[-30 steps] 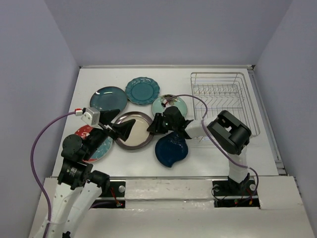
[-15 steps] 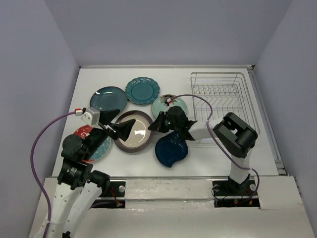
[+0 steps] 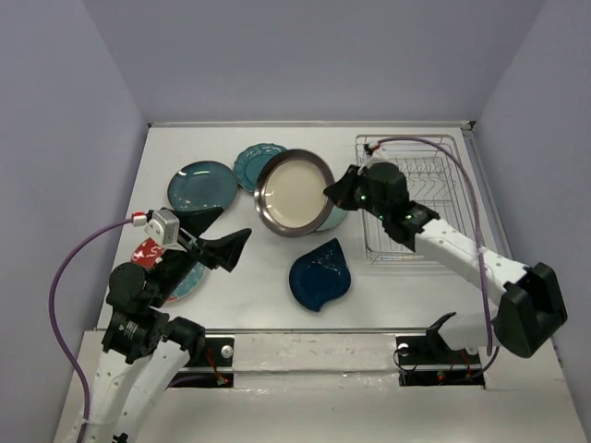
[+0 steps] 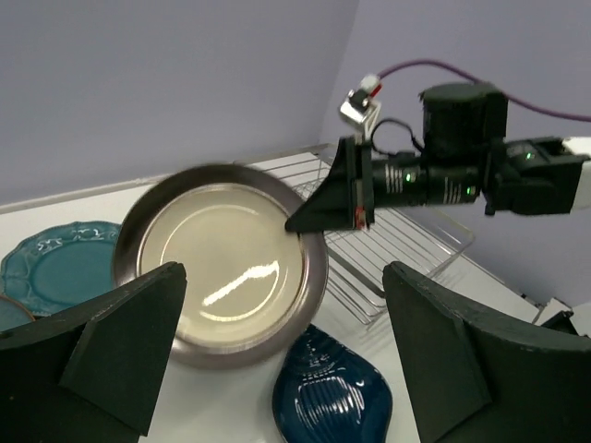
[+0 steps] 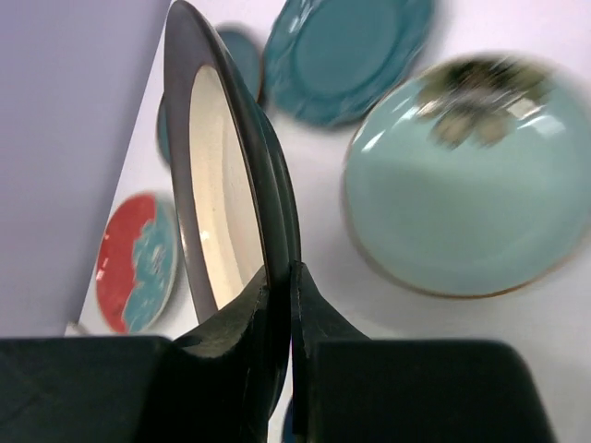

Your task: Load the plates into the dish rack

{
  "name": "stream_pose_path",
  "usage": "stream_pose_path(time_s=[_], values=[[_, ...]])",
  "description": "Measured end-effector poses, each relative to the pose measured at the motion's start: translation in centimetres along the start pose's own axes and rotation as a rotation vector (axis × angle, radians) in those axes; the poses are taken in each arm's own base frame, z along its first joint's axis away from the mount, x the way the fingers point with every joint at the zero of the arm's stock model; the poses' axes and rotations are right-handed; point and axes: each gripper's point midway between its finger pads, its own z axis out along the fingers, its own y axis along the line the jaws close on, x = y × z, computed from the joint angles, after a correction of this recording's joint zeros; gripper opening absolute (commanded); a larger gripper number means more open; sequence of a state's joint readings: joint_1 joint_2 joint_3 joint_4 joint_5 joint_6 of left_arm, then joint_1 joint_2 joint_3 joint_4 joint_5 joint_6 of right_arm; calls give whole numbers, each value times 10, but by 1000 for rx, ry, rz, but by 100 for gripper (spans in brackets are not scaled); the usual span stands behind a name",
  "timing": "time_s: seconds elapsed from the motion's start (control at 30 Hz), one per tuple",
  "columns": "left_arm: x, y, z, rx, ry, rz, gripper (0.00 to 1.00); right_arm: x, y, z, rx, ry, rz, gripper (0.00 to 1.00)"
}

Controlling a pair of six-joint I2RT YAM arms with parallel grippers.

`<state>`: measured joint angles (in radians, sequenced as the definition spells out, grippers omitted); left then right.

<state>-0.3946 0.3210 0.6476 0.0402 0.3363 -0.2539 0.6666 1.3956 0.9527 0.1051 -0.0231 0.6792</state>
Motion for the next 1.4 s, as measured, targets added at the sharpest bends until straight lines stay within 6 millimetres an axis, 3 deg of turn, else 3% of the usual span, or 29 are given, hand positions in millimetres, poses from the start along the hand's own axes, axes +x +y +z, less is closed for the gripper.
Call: stream_pose_path(time_s=[0.13, 0.2, 0.23, 0.33, 0.4, 0.57, 0.67, 0.8, 1.1, 1.4], values=[[-3, -13, -4, 50, -11, -13, 99, -90, -35, -43, 163, -200, -54, 7], [-3, -19, -6, 73, -12, -19, 99, -141, -67, -77, 311, -331, -87, 7], [-4, -22, -7, 83, -15, -21, 99, -153, -74, -86, 343, -364, -89, 7], [-6, -29, -10, 109, -24, -24, 99, -202, -123, -136, 539, -511, -99, 7], [-9, -36, -14, 138, -34, -26, 99, -220, -157, -165, 679, -571, -96, 7], [-9, -48, -19, 193, -33, -37, 99, -231, -229, -222, 970, -566, -105, 7], [-7, -52, -20, 209, -25, -41, 99, -240, -252, -239, 1079, -532, -152, 7], [-6, -55, -22, 217, -23, -43, 99, -249, -267, -247, 1151, -487, -233, 7], [-3, -57, -23, 225, -10, -44, 99, -255, -284, -230, 1158, -303, -461, 7], [-2, -56, -23, 223, -4, -45, 99, -249, -298, -208, 1108, -227, -515, 7]])
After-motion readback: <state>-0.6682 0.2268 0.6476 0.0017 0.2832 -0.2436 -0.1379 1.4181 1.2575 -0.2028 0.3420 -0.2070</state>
